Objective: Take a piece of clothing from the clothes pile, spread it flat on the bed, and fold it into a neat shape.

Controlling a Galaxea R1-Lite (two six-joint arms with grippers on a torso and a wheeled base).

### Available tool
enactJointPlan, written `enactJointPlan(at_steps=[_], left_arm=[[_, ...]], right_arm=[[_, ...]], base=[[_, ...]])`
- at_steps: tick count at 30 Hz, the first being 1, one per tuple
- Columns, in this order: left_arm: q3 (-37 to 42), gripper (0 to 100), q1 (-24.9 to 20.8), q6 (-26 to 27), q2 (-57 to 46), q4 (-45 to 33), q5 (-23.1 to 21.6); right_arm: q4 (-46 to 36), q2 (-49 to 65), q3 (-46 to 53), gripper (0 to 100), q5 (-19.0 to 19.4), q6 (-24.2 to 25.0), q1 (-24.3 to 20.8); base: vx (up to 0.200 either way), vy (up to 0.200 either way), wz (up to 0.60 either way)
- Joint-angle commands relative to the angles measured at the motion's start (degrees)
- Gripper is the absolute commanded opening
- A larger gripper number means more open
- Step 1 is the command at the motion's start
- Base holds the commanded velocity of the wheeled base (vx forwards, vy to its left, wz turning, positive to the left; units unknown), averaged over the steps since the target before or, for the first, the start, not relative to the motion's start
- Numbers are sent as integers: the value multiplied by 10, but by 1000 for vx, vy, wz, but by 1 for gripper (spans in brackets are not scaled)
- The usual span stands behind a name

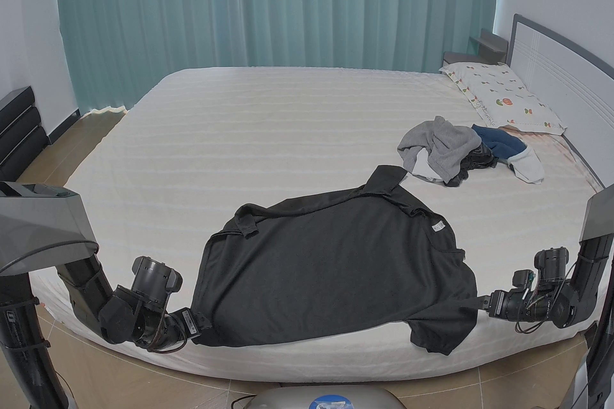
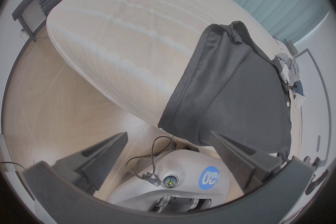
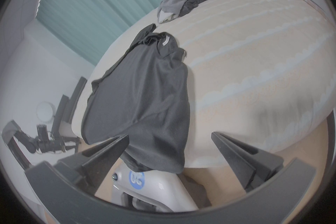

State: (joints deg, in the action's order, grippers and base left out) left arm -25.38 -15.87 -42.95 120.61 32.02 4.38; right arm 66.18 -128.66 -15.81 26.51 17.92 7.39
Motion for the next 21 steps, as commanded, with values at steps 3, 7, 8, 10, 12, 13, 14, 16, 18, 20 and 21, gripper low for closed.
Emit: enactJointPlan(at_steps=[3, 7, 8, 10, 12, 13, 14, 16, 18, 20, 21], left_arm=[[-16, 100, 5, -8, -43, 1, -2], [-42, 100, 6, -61, -42, 1, -2], [-46, 100, 8, -68, -42, 1, -4], [-53, 100, 11, -70, -42, 1, -6], [-61, 100, 11, -71, -40, 2, -9], [-62, 100, 11, -71, -39, 2, -9], [-68, 100, 11, -71, -39, 2, -9], [-79, 100, 11, -72, -37, 1, -9], [-87, 100, 11, -72, -33, 1, -9], [-92, 100, 11, -72, -29, 1, -9], [-92, 100, 11, -72, -29, 1, -9]], right_arm=[[47, 37, -18, 100, 15, 144, 4], [53, 33, -33, 100, 17, 191, 3], [52, 32, -37, 100, 18, 193, 3], [53, 31, -36, 100, 18, 193, 3], [53, 27, -32, 100, 18, 192, 1], [53, 27, -31, 100, 18, 193, 0], [53, 28, -30, 100, 17, 193, -1], [53, 28, -26, 100, 17, 193, -2], [53, 28, -24, 100, 17, 193, -3], [54, 28, -23, 100, 17, 193, -3], [54, 28, -23, 100, 17, 193, -3]], base=[[0, 0, 0], [0, 0, 0], [200, 0, 0], [200, 0, 0], [200, 0, 0], [200, 0, 0], [200, 0, 0], [200, 0, 0], [200, 0, 0], [200, 0, 0], [200, 0, 0]])
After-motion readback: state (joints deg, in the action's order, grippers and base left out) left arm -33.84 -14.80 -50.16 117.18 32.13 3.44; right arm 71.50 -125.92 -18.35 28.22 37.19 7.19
